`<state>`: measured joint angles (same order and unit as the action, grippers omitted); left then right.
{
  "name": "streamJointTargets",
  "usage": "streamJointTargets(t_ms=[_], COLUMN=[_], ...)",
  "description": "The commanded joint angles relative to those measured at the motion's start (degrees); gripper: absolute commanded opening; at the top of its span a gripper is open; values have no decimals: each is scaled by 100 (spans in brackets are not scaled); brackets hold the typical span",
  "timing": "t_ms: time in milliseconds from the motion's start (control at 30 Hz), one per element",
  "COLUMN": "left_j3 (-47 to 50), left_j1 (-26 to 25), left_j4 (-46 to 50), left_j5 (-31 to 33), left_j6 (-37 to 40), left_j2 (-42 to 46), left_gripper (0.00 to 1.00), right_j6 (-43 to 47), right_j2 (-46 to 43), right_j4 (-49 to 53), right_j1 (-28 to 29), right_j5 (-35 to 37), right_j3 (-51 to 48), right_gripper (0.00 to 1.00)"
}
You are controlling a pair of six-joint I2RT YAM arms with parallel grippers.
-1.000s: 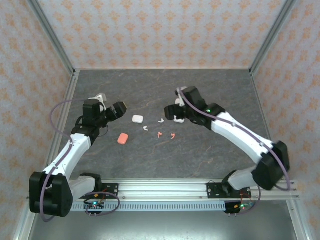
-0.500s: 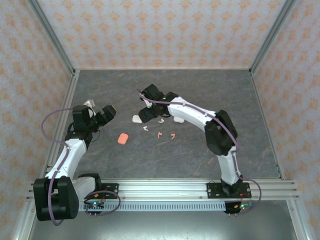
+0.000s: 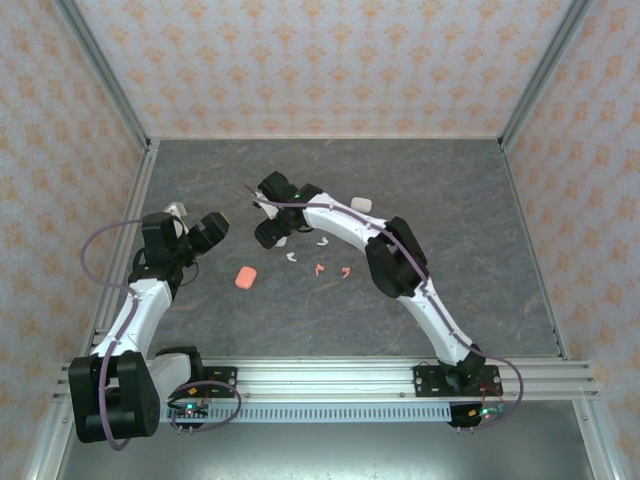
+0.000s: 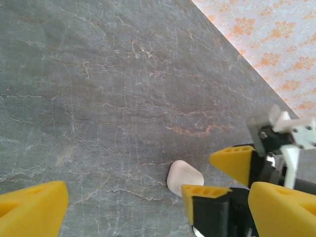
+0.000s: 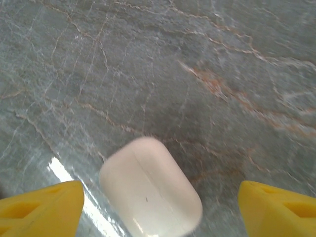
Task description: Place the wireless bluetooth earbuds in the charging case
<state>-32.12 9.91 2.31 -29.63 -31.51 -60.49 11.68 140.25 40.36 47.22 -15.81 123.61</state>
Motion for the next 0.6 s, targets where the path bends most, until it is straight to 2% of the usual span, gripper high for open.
streamJointTargets(t_ms=[0, 200, 433, 567], left_j3=[57, 82, 117, 127], left_j1=[70, 71, 81, 81], left_j4=[-129, -164, -178, -169], left_j5=[-68, -70, -70, -68], left_j6=[48, 53, 33, 22], left_j2=[-16, -67, -68, -59], left_gripper=[94, 94, 94, 94], right_j6=[190, 347, 474, 544], right_j2=[324, 329, 122, 5], right_j4=[424, 595, 760, 731], right_j1=[97, 178, 191, 225], right_j5=[-36, 41, 261, 373], right_j3=[465, 317, -87, -307], right_gripper=[81, 77, 63, 62])
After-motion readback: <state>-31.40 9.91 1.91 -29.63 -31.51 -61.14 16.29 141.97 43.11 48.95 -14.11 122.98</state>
